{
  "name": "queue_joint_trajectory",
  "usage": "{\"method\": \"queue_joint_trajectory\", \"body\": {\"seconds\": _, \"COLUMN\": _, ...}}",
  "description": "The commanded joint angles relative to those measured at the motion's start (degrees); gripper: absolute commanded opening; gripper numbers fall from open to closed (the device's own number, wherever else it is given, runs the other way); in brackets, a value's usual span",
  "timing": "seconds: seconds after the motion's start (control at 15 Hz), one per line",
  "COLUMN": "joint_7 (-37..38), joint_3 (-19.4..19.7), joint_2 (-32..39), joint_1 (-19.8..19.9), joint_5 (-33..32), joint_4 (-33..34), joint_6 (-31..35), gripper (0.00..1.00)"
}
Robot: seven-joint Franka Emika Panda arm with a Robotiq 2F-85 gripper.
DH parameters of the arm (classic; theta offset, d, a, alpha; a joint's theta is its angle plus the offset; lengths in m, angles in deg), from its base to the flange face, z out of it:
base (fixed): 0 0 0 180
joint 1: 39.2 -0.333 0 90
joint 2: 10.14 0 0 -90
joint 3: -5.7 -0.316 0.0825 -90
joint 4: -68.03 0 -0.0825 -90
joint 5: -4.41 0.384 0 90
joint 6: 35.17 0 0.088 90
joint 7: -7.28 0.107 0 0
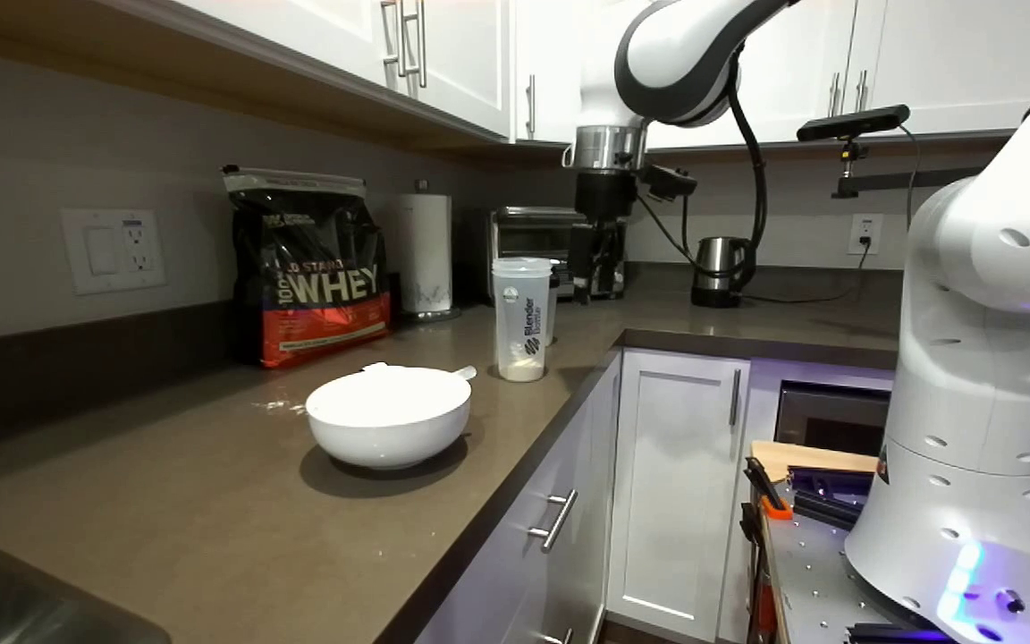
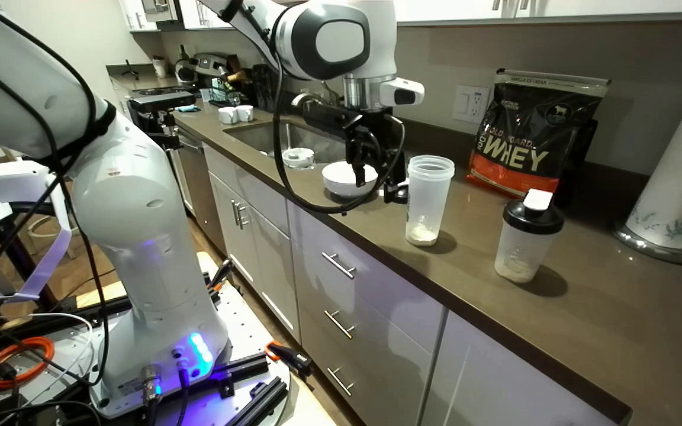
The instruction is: Scoop some powder and put it in the bottle
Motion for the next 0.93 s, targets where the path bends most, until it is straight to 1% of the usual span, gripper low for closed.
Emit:
{"method": "queue_joint_trajectory", "body": {"seconds": 0.0, "joint_7": -2.38, "joint_3": -1.3, "joint_2": -2.5, "joint_1": -2.5, "joint_5": 1.23, "joint_4": -1.71, "joint_6": -2.55, "gripper": 1.0}}
{"method": "queue_joint_trajectory", "body": {"seconds": 0.13, "joint_7": -5.22, "joint_3": -1.03, "joint_2": -3.08, "joint_1": -4.7, "joint_5": 1.63, "joint_4": -2.26, "joint_6": -2.15, "gripper": 1.0}}
{"method": "queue_joint_trajectory", "body": {"seconds": 0.4, "joint_7": -15.7, "joint_3": 1.71, "joint_2": -1.24, "joint_1": -9.31, "joint_5": 3.66, "joint_4": -0.75, "joint_6": -0.63, "gripper": 1.0}}
{"method": "queue_joint_trajectory", "body": {"seconds": 0.53, "joint_7": -20.51, "joint_3": 3.57, "joint_2": 0.28, "joint_1": -11.64, "joint_5": 6.73, "joint_4": 0.58, "joint_6": -0.54, "gripper": 1.0}}
{"method": "queue_joint_trajectory", "body": {"seconds": 0.73, "joint_7": -29.86, "joint_3": 6.89, "joint_2": 3.35, "joint_1": -15.79, "joint_5": 12.79, "joint_4": 3.18, "joint_6": -1.25, "gripper": 1.0}}
{"method": "queue_joint_trajectory", "body": {"seconds": 0.87, "joint_7": -35.65, "joint_3": 8.32, "joint_2": 6.0, "joint_1": -17.86, "joint_5": 15.65, "joint_4": 5.32, "joint_6": -1.78, "gripper": 1.0}}
